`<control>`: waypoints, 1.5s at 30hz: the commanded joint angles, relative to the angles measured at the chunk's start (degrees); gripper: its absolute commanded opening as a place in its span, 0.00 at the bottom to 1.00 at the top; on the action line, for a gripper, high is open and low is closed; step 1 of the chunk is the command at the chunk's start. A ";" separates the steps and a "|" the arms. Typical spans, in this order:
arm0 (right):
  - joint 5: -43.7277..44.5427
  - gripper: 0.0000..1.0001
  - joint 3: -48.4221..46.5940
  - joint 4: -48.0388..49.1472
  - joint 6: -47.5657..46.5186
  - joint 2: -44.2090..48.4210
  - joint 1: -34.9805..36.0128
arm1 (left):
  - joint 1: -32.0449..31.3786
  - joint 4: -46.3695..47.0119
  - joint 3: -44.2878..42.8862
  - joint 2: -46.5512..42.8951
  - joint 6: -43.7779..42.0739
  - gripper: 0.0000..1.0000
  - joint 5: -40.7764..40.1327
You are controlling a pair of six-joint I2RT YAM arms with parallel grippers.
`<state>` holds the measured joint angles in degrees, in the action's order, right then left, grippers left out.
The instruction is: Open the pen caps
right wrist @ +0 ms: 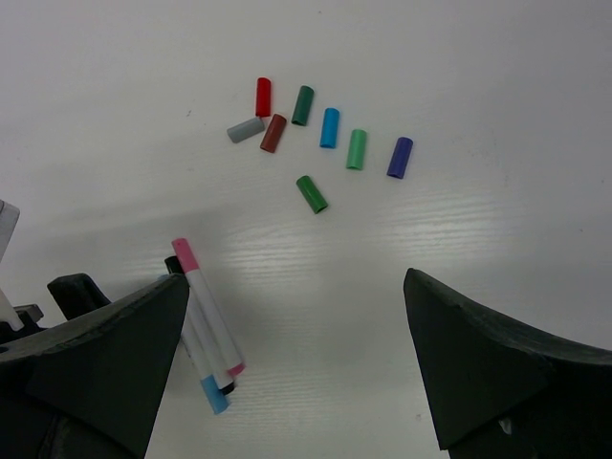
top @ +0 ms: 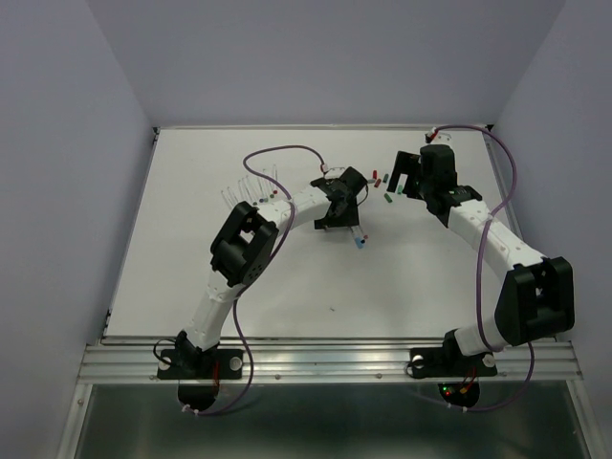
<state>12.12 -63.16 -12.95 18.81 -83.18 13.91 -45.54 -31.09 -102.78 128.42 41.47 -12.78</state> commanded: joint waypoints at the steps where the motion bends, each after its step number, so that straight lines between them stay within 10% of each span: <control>1: 1.59 1.00 0.23 1.35 -0.88 1.53 0.06 | -0.34 0.94 -0.23 -5.02 0.63 0.79 0.21; 45: 2.91 1.00 -0.21 1.26 -1.32 0.29 0.06 | -0.43 -3.18 -6.73 2.98 0.63 0.74 -2.60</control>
<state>13.41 -63.16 -12.95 18.15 -83.18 13.91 -45.65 -31.88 -107.31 131.31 41.87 -13.34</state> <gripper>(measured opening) 0.998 0.753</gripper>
